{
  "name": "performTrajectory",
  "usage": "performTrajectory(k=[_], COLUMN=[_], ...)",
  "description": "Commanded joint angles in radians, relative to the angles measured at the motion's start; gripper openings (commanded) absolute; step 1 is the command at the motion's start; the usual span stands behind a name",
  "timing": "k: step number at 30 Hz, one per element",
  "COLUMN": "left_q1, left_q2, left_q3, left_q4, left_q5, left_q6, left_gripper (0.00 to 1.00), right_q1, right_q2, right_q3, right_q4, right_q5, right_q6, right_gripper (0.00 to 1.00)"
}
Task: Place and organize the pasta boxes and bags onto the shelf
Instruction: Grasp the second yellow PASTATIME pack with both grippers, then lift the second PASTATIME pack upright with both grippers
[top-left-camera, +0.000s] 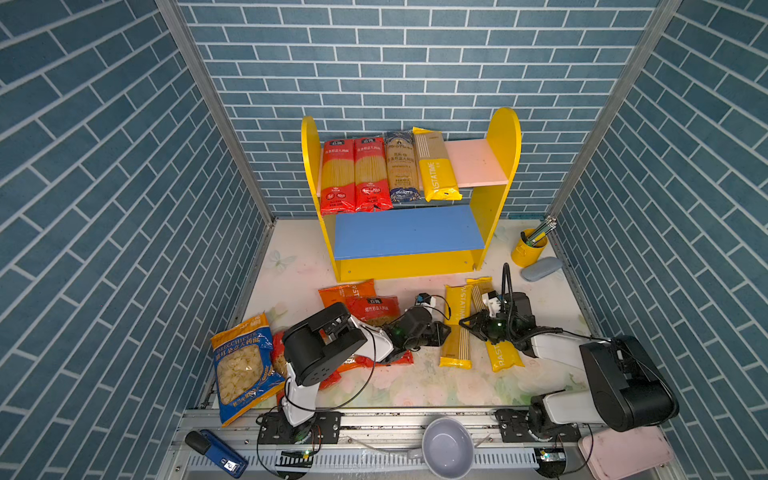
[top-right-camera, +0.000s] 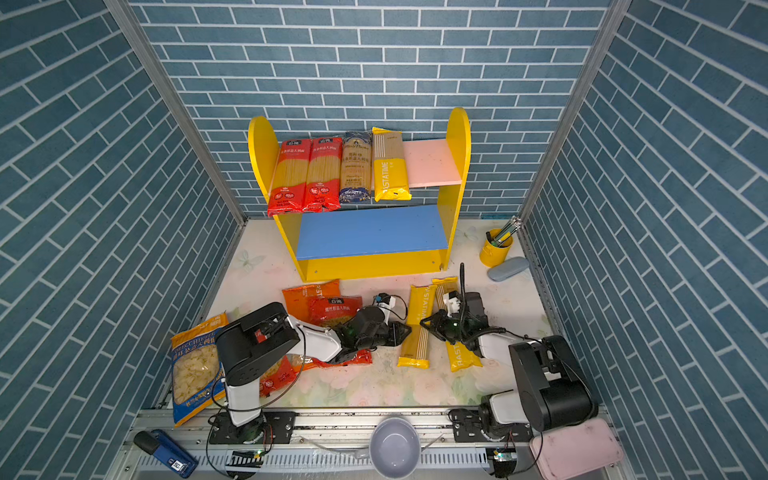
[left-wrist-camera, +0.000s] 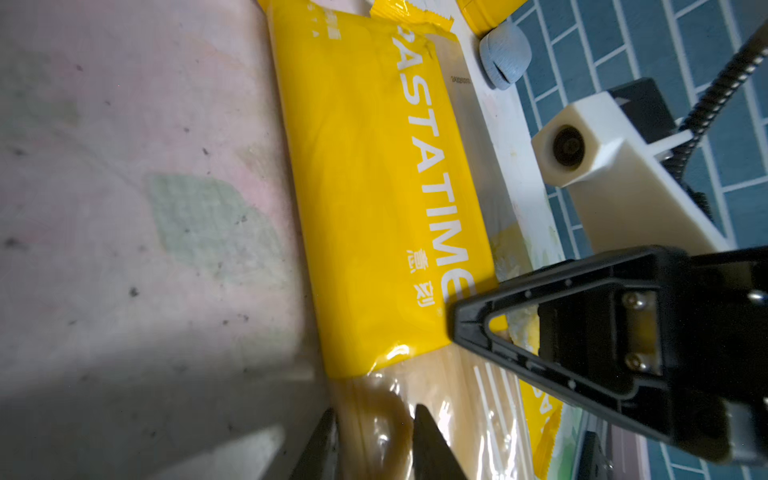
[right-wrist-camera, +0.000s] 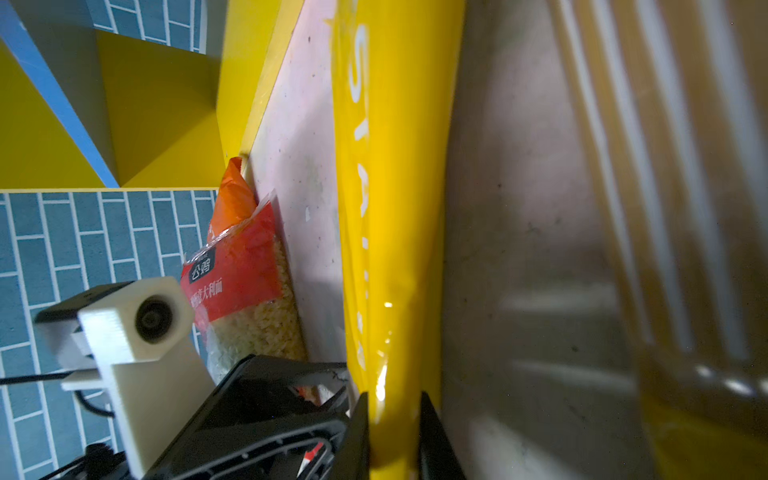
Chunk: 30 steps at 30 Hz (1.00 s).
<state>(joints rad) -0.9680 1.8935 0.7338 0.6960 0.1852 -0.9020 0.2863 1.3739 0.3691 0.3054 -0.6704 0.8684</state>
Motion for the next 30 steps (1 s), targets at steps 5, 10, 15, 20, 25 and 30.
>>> performTrajectory(k=[5, 10, 15, 20, 25, 30], left_q1=[0.041, 0.046, 0.049, 0.049, 0.049, 0.049], left_q2=[-0.194, -0.342, -0.502, -0.589, -0.615, -0.604], left_q3=[-0.089, -0.075, 0.025, 0.13, 0.211, 0.277], left_q4=[0.043, -0.078, -0.238, -0.324, -0.313, -0.299], left_q5=[0.066, 0.043, 0.044, 0.068, 0.099, 0.13], left_q6=[0.0, 0.064, 0.146, 0.197, 0.179, 0.174], left_gripper=[0.42, 0.57, 0.69, 0.85, 0.95, 0.96], right_q1=[0.008, 0.008, 0.008, 0.008, 0.008, 0.007], right_q2=[-0.222, -0.384, -0.523, -0.565, -0.569, -0.548], right_q3=[0.048, 0.148, 0.314, 0.501, 0.664, 0.747], right_q4=[-0.089, -0.34, -0.563, -0.669, -0.671, -0.592], right_q5=[-0.049, -0.044, -0.09, -0.162, -0.237, -0.302], right_q6=[0.023, -0.077, -0.159, -0.177, -0.154, -0.086], right_gripper=[0.05, 0.01, 0.0, 0.0, 0.0, 0.0])
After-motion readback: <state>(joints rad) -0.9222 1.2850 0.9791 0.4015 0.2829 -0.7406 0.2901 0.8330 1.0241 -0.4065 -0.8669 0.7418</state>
